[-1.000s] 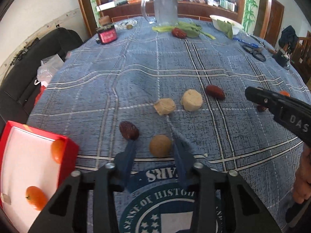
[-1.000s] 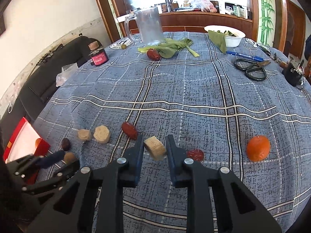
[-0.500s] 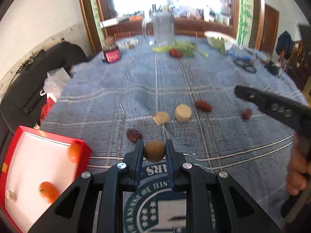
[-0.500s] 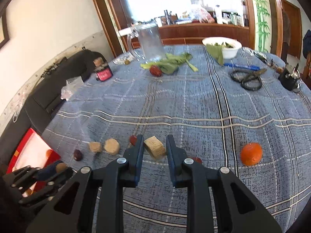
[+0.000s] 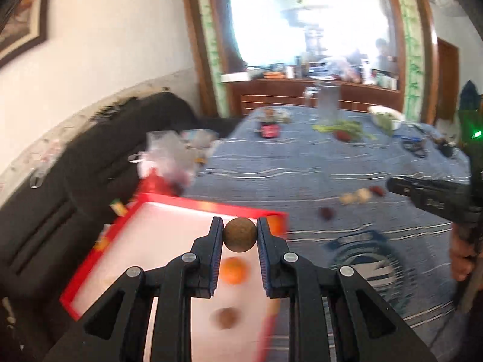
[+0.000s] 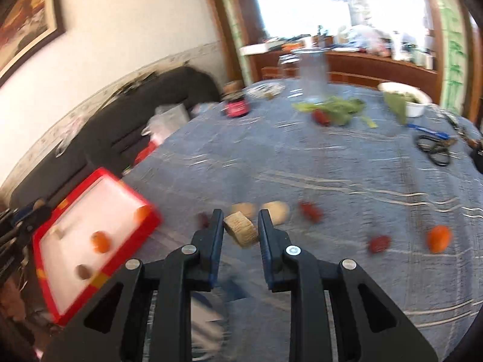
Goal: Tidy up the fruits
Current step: 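Carry both items into the red box and open both grippers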
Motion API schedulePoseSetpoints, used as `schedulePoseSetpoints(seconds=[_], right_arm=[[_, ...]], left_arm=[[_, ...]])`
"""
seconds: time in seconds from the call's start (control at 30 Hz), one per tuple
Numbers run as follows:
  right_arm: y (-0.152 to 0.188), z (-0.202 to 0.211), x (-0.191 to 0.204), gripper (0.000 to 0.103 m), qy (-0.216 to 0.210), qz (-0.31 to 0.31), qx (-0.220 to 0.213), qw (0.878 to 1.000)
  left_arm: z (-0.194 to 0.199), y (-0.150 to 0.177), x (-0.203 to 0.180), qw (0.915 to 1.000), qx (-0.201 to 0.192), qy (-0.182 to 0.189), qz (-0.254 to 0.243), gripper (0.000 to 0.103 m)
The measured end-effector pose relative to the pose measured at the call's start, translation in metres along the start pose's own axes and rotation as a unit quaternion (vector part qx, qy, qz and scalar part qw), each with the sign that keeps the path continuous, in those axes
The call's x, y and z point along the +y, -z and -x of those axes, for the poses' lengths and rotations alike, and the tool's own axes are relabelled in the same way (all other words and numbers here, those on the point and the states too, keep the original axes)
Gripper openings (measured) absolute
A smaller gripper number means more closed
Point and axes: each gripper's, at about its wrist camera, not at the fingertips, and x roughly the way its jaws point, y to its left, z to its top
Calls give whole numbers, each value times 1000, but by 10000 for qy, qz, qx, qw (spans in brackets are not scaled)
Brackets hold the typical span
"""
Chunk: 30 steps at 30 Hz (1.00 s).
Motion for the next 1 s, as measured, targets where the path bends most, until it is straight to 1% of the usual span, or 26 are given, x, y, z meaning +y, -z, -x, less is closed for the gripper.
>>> schedulePoseSetpoints(seconds=[0.07, 0.17, 0.27, 0.37, 0.47, 0.6, 0.77, 0.93, 1.0], right_arm=[[-2, -7, 38, 25, -139, 259, 198, 9994], [-2, -17, 90, 25, -335, 709, 256, 9966], [2, -39, 137, 25, -612, 937, 429, 9928], [10, -63, 158, 25, -706, 952, 652, 9908], [19, -79, 165, 25, -671, 923, 820, 9901], [25, -85, 161, 26, -683, 832, 942, 9897], [26, -91, 168, 25, -666, 953, 958, 9886], [23, -91, 177, 25, -653, 1051, 823, 9889], [21, -91, 179, 25, -603, 1058, 744, 9898]], left_arm=[[-3, 4, 16, 9995, -15, -320, -18, 21], [-16, 10, 33, 9979, 75, -640, 26, 21], [-27, 20, 47, 9976, 317, -608, 123, 21], [-30, 31, 64, 9966, 422, -681, 205, 21], [-35, 37, 75, 9949, 483, -834, 289, 21], [-43, 43, 88, 9923, 623, -986, 426, 21], [-55, 50, 99, 9893, 795, -1086, 563, 21], [-59, 56, 102, 9883, 889, -1118, 532, 21], [-59, 57, 105, 9874, 884, -1202, 528, 21]])
